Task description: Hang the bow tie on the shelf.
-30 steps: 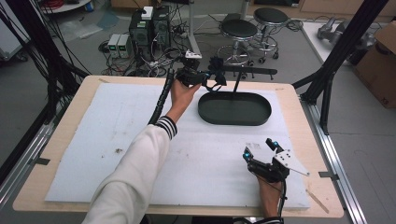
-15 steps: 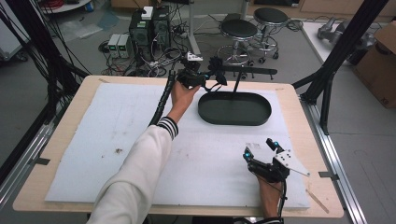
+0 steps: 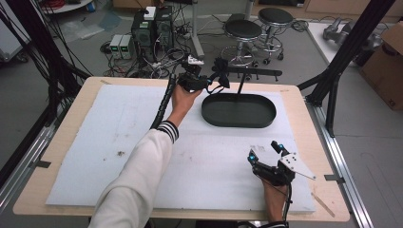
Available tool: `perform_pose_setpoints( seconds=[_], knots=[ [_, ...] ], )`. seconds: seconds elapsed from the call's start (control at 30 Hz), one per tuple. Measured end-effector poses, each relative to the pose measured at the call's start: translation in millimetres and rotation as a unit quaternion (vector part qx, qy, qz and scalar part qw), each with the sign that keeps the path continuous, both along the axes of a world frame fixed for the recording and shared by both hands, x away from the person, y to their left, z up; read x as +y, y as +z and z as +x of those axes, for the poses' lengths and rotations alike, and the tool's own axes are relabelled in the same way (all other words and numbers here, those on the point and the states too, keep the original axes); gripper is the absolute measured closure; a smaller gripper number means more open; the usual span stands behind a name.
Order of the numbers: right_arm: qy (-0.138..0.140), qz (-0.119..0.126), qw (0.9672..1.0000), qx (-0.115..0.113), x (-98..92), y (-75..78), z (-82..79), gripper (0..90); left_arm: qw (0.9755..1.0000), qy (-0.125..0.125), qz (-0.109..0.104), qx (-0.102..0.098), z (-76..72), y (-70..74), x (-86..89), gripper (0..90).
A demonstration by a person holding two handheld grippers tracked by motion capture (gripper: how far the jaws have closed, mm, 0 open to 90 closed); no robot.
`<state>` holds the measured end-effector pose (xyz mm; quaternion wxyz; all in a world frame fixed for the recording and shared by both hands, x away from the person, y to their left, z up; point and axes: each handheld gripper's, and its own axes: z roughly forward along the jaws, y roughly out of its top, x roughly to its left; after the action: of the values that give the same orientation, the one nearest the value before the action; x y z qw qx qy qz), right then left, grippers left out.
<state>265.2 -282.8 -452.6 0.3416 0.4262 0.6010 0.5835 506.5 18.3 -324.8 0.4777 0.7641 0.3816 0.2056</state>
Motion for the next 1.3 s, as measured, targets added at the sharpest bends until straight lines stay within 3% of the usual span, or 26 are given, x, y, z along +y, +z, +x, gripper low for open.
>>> perform_pose_setpoints(
  seconds=[0.17, 0.33, 0.47, 0.57, 0.7, 0.77, 0.8, 0.83, 0.87, 0.97, 1.0, 1.1, 1.3],
  knots=[
    [-0.001, 0.000, 1.0000, 0.000, 0.3, 0.2, -0.3, 7.7, 0.9997, -0.002, 0.011, -0.023, -3.9, -0.2, 2.1, 55.1],
    [0.000, 0.000, 1.0000, 0.000, 0.2, 0.1, -0.7, 7.7, 0.9994, -0.015, 0.005, -0.032, -5.9, 0.8, 6.9, 43.9],
    [-0.001, -0.001, 1.0000, -0.001, 0.1, 0.0, -0.6, 7.8, 0.9981, -0.038, -0.026, -0.042, -12.4, 3.3, 20.8, 34.6],
    [0.001, -0.002, 1.0000, -0.003, -0.1, -0.1, -0.8, 7.7, 0.9973, -0.037, -0.035, -0.053, -19.7, 4.7, 34.1, 31.2],
    [0.002, 0.002, 1.0000, -0.008, -0.5, -0.5, -1.6, 7.8, 0.9950, -0.036, -0.064, -0.067, -38.3, 7.7, 68.0, 26.8],
    [0.004, 0.002, 0.9999, -0.010, -0.8, -0.5, -1.4, 7.7, 0.9946, -0.033, -0.064, -0.075, -43.8, 8.8, 77.7, 26.5],
    [0.005, 0.001, 1.0000, -0.008, -0.1, -0.5, -1.9, 7.8, 0.9933, -0.026, -0.066, -0.090, -54.3, 9.4, 97.4, 26.5],
    [0.005, 0.001, 1.0000, -0.008, -0.1, -0.5, -1.9, 7.8, 0.9933, -0.026, -0.066, -0.090, -54.3, 9.4, 97.4, 26.5],
    [0.006, -0.001, 1.0000, -0.008, -0.2, -0.4, -1.4, 7.8, 0.9924, -0.024, -0.077, -0.093, -63.1, 7.7, 116.8, 26.4],
    [0.005, 0.004, 1.0000, -0.007, -1.3, -0.4, -1.3, 7.7, 0.9912, -0.021, -0.089, -0.096, -70.7, 3.6, 132.3, 25.9],
    [0.006, 0.008, 0.9999, -0.005, -1.8, -0.5, -1.7, 7.8, 0.9912, -0.020, -0.090, -0.095, -81.8, -3.3, 149.3, 25.4],
    [0.006, 0.003, 1.0000, -0.006, -0.8, -0.4, -1.7, 7.7, 0.9909, -0.028, -0.085, -0.100, -100.1, -11.7, 168.6, 24.6],
    [0.005, 0.002, 1.0000, -0.003, -0.3, -0.2, -1.3, 7.8, 0.9850, -0.044, -0.084, -0.144, -145.9, -25.4, 208.7, 20.8]
  ],
)
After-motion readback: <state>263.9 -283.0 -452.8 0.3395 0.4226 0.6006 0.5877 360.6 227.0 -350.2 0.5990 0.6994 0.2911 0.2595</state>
